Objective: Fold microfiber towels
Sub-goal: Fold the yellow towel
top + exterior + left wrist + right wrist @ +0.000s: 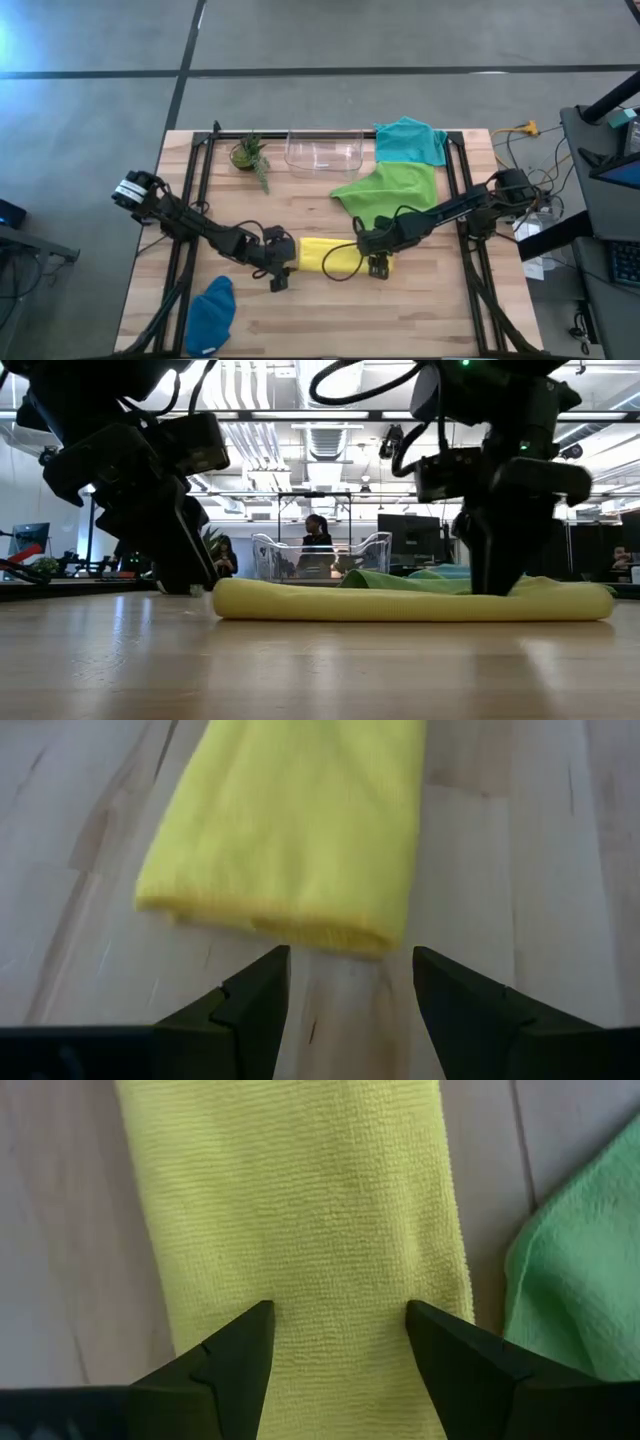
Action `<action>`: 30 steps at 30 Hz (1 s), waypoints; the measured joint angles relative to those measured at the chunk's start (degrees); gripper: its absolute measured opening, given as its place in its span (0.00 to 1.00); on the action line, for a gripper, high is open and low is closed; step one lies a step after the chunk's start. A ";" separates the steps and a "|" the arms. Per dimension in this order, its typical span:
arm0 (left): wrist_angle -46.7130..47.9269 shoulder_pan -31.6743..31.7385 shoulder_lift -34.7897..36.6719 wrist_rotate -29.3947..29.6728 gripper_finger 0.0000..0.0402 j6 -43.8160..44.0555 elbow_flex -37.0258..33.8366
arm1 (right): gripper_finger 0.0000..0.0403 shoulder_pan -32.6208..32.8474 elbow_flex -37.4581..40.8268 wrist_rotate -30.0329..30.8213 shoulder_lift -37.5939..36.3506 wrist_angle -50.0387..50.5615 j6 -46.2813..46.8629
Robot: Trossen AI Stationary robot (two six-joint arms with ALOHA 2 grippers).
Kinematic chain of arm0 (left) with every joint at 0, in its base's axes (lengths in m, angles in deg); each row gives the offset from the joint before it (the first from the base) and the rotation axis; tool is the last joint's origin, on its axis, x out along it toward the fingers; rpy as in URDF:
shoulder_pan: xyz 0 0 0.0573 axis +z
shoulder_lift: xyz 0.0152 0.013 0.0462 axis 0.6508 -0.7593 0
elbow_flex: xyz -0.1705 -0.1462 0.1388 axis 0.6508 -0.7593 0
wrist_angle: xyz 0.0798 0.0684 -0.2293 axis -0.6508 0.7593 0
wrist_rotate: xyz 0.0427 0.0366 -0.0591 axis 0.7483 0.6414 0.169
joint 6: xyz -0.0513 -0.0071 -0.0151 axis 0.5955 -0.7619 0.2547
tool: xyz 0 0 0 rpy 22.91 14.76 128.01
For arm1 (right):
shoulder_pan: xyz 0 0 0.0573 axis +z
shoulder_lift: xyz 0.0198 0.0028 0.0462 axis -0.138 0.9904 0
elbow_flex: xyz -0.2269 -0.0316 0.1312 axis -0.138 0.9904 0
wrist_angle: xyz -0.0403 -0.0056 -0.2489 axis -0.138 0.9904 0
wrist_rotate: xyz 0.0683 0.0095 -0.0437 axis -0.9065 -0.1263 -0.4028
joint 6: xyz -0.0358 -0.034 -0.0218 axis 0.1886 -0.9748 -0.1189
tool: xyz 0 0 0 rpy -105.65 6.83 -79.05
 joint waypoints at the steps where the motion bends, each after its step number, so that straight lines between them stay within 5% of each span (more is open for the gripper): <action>1: 0.01 0.00 -0.20 -0.05 0.49 0.00 -0.03 | 0.56 0.10 0.00 0.01 -0.49 0.31 0.00; 16: 0.41 0.18 4.47 -1.24 0.49 5.81 0.48 | 0.56 4.54 1.12 0.82 -16.71 1.37 14.22; 21: -1.03 0.49 6.98 -1.95 0.49 16.12 1.70 | 0.56 9.99 5.12 17.71 -20.93 1.13 23.69; 24: -8.01 1.47 6.18 -8.70 0.49 21.37 1.56 | 0.55 8.91 7.27 23.84 -21.26 0.11 29.12; 30: -14.77 2.73 1.56 -14.78 0.31 19.07 2.18 | 0.51 0.03 7.72 14.72 -15.30 -4.96 22.79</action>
